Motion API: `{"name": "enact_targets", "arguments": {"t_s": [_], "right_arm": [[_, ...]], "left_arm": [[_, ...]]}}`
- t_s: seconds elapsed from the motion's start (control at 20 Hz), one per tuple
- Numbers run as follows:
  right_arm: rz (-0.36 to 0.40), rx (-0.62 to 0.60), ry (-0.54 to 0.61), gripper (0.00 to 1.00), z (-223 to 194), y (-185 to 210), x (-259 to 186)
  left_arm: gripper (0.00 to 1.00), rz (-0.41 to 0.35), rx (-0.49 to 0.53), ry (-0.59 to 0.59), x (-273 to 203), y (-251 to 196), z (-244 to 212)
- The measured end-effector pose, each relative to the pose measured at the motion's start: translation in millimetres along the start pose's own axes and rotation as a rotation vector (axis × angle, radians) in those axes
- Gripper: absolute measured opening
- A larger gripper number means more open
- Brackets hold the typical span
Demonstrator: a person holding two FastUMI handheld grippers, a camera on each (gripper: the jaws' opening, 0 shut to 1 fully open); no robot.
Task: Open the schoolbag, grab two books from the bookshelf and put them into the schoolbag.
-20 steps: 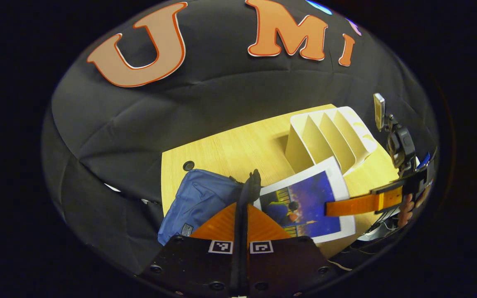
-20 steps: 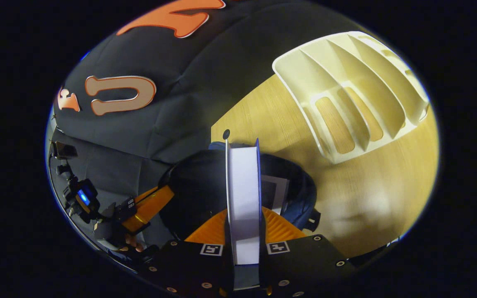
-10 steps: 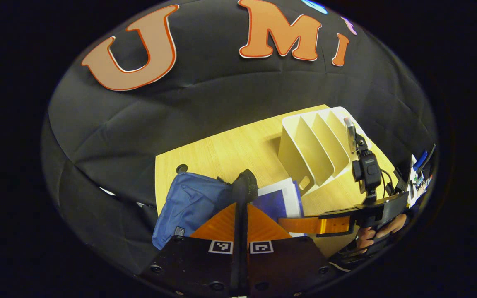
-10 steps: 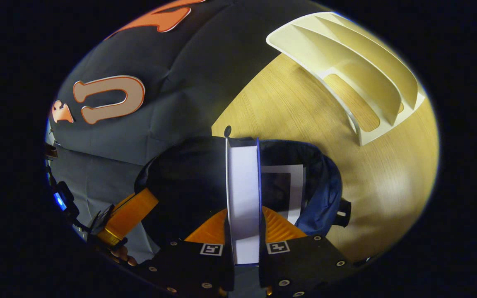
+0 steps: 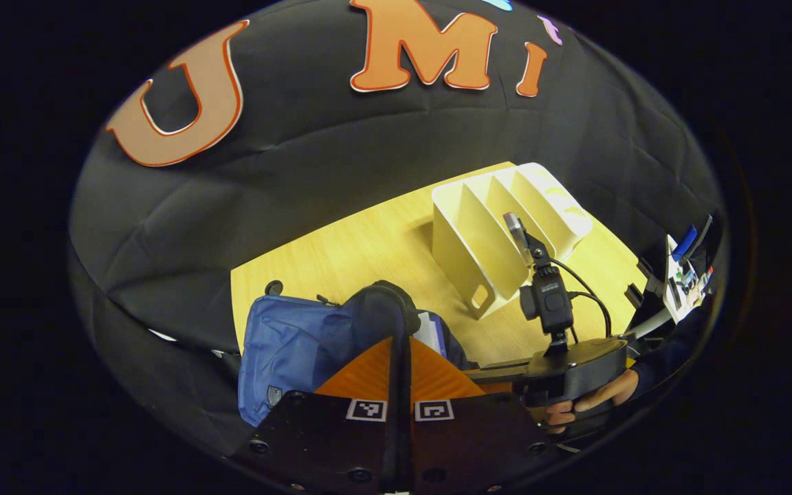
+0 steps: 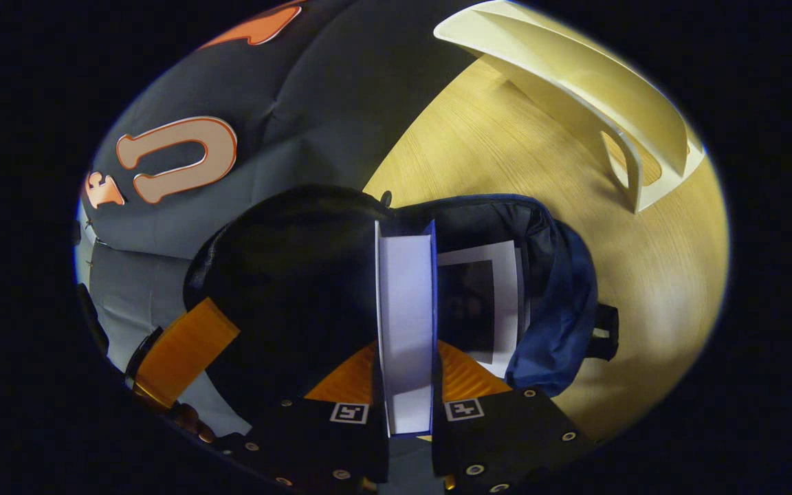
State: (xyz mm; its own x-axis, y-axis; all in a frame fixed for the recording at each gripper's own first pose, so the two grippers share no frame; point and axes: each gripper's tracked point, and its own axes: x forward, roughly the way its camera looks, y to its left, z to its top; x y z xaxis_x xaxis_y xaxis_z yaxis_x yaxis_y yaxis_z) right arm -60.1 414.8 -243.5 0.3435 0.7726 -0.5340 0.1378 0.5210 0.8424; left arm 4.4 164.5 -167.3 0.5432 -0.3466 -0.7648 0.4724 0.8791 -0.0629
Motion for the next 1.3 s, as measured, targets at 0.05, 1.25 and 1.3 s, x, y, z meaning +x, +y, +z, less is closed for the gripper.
{"name": "enact_targets", "arguments": {"t_s": [0.05, 1.25, 1.3], "right_arm": [[0.004, 0.006, 0.000, 0.25, 1.6, 0.0, 1.6], [-0.090, -0.025, 0.173, 0.73, -16.8, -11.9, -3.3], [-0.081, -0.024, 0.158, 0.75, -12.2, -8.4, -7.9]], "left_arm": [[0.01, -0.007, 0.007, 0.000, 0.1, -3.4, 0.7], [0.01, 0.031, -0.123, -0.037, 2.8, 26.0, -12.8], [0.01, 0.036, -0.129, -0.041, 1.6, 27.3, -13.6]]}}
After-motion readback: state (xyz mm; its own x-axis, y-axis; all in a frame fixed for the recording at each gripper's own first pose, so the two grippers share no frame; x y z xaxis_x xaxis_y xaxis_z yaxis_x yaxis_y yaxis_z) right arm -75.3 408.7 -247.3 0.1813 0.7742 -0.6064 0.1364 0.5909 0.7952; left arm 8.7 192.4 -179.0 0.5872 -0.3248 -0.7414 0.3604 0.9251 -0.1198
